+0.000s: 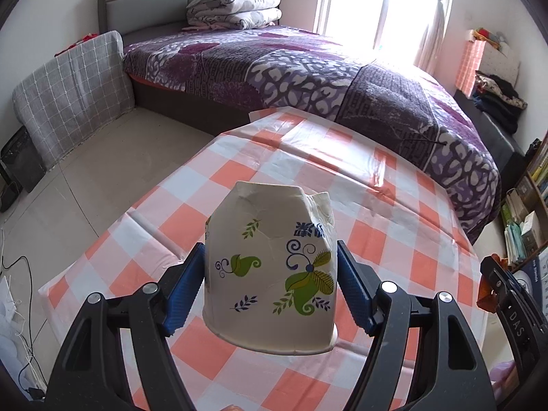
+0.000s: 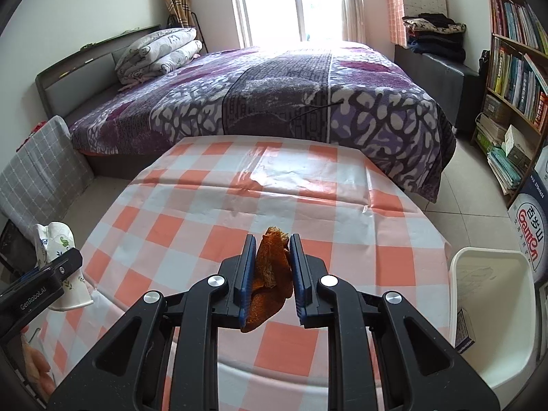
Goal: Collect trash
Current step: 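Drop the orange piece into the bin with the right tool while the left tool drops the cup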
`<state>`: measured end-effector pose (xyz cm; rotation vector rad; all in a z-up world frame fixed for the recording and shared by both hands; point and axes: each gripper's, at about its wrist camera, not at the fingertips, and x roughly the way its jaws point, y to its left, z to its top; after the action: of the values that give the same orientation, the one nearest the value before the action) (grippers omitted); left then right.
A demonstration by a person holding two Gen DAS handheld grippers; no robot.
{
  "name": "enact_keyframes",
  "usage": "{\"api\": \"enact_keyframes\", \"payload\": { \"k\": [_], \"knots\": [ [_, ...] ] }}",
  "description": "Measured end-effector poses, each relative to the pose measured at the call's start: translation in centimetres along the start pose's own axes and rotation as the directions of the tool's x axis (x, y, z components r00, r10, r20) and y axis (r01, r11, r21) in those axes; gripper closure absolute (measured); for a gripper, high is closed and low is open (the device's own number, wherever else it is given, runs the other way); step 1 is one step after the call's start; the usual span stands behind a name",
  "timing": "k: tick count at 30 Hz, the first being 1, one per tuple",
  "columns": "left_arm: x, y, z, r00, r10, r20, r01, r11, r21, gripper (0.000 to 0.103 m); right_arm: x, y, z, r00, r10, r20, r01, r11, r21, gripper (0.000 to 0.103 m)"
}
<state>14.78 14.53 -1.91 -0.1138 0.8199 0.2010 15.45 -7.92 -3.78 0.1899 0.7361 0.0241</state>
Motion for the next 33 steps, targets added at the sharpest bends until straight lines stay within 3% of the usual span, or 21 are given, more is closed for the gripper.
{"api": "enact_keyframes", "payload": {
  "k": [33],
  "knots": [
    [-2.8,-13.9,-2.9,0.989,-0.148,0.006,0.144,0.968,0.207,0.031,-5.0,-14.2,-0.5,0.985,-0.172,0.009,0.166,0.962,0.214,0.083]
  ]
}}
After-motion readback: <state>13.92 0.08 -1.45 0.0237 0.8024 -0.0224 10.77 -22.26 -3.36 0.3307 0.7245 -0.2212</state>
